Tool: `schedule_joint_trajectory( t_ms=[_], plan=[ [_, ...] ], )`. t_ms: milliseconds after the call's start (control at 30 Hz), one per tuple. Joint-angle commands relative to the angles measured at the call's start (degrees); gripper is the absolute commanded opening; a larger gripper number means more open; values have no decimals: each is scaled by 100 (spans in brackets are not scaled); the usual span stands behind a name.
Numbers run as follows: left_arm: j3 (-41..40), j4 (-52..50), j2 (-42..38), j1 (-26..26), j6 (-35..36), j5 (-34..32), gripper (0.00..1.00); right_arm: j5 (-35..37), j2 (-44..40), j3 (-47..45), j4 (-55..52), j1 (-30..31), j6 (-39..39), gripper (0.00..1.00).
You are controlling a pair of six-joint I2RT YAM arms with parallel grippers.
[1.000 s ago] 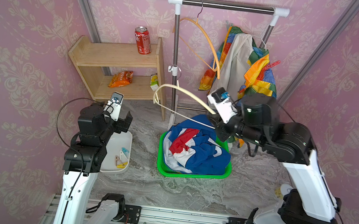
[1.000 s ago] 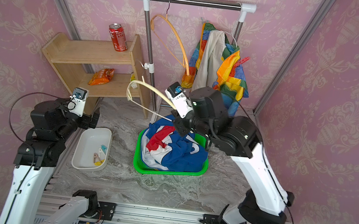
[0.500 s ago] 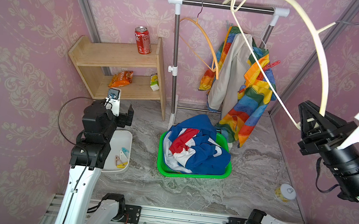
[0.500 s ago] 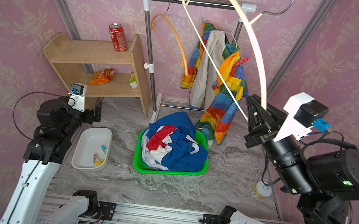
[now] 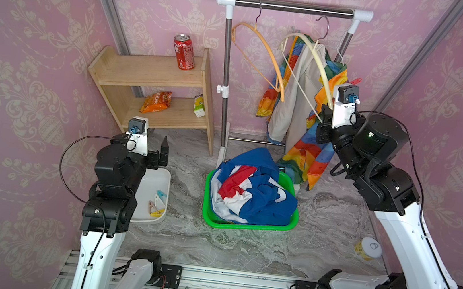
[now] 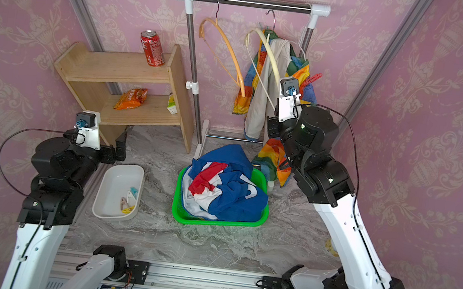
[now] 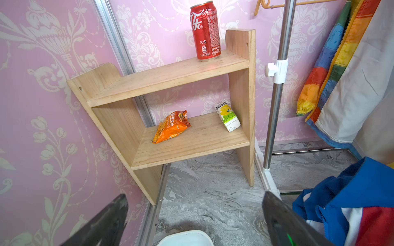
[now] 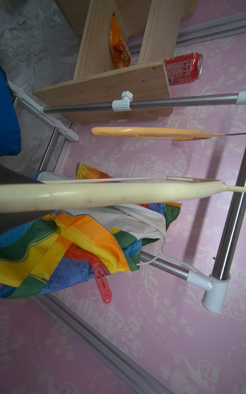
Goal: Remove the clothespins securing jackets to the hanger
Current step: Place the hanger on the clothesline.
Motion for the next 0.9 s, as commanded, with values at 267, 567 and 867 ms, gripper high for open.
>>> schedule_joint_trajectory(
  t_ms=[267, 567, 867],
  plan=[
    [-197, -332, -304, -40, -328, 107, 99, -895, 1531, 1464, 763, -251, 441, 0],
    [-255, -640, -589, -40, -340, -184, 99, -1124, 3968, 5232, -600, -288, 378, 0],
    [-276, -831, -793, -37, -392, -399, 99, -1532, 4353, 5169, -286, -688, 1199, 0]
  ],
)
